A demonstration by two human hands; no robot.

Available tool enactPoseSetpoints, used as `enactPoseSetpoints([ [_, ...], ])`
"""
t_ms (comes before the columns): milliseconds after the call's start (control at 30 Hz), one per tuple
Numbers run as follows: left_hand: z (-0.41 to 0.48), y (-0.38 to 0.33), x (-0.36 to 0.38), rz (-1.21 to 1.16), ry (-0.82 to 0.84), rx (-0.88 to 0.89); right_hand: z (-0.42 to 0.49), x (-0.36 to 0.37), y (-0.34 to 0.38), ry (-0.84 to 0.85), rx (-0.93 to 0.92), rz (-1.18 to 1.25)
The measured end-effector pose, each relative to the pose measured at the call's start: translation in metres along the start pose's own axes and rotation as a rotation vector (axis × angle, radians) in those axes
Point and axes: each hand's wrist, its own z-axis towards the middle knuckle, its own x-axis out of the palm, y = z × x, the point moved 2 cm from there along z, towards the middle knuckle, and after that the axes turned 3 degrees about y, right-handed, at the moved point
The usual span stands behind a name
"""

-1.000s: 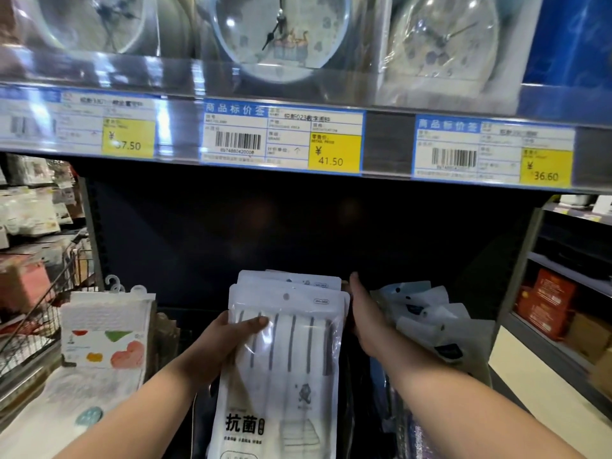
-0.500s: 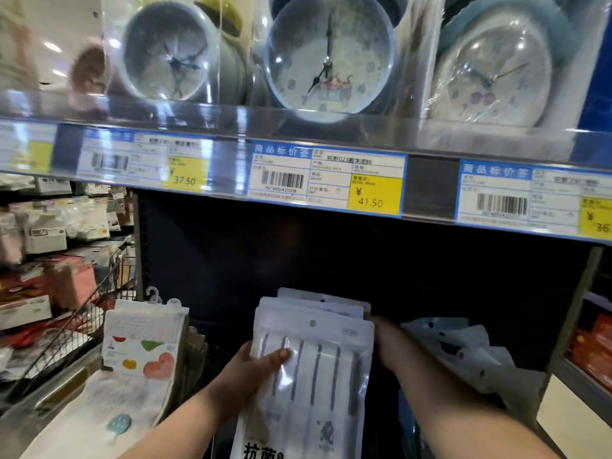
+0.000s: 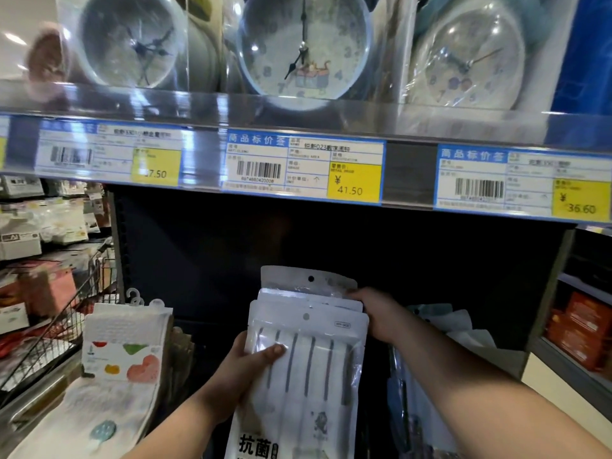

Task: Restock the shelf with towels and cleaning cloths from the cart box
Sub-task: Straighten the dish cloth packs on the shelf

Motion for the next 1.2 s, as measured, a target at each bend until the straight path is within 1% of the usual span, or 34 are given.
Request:
enactPoseSetpoints([
  [67,0.000,0.001,0.003,0.006,-0.029,0.040,-0.001,-0.003,0.000,-0.035,0.019,0.013],
  [167,0.002,0.006,0.005,0.023,-0.099,0.078,-0.009,0.002,-0.003,0.000,0.020,0.013],
  [267,0.005,0.006,0.005,0.002,-0.117,0.073,-0.010,0.007,-0.005,0.042,-0.017,0.046],
  [333,0.008,0.005,0.006,-0.016,-0.124,0.050,-0.015,0.008,-0.005,0.038,-0.020,0.032],
  [400,0.013,0.005,0.008,0.000,-0.138,0.016,-0.015,0.004,-0.009,0.008,-0.032,-0.058],
  [600,0.018,0.013,0.007,0.229,-0.200,-0.034,-0.032,0.003,-0.028,-0.007,-0.007,-0.323],
  [700,0.014,0.025,0.000,0.433,-0.218,-0.039,-0.053,0.011,-0.049,-0.044,0.034,-0.384],
  [767,0.008,0.037,-0.005,0.557,-0.201,-0.048,-0.064,0.014,-0.064,-0.063,0.017,-0.535],
  [833,0.000,0.046,-0.010,0.686,-0.199,-0.118,-0.070,0.018,-0.073,-0.116,-0.038,-0.736],
  [900,-0.007,0.052,-0.013,0.706,-0.217,-0.164,-0.070,0.022,-0.077,-0.146,-0.036,-0.813],
  [967,-0.010,0.054,-0.013,0.647,-0.200,-0.162,-0.068,0.026,-0.078,-0.146,-0.025,-0.809],
  [1067,-0.012,0.050,-0.010,0.490,-0.230,-0.218,-0.065,0.028,-0.078,-0.160,-0.014,-0.765],
  [1100,-0.010,0.048,-0.009,0.452,-0.232,-0.228,-0.064,0.028,-0.078,-0.169,-0.006,-0.709],
  [1200,-0.006,0.038,-0.003,0.331,-0.207,-0.201,-0.053,0.030,-0.078,-0.164,0.014,-0.406],
])
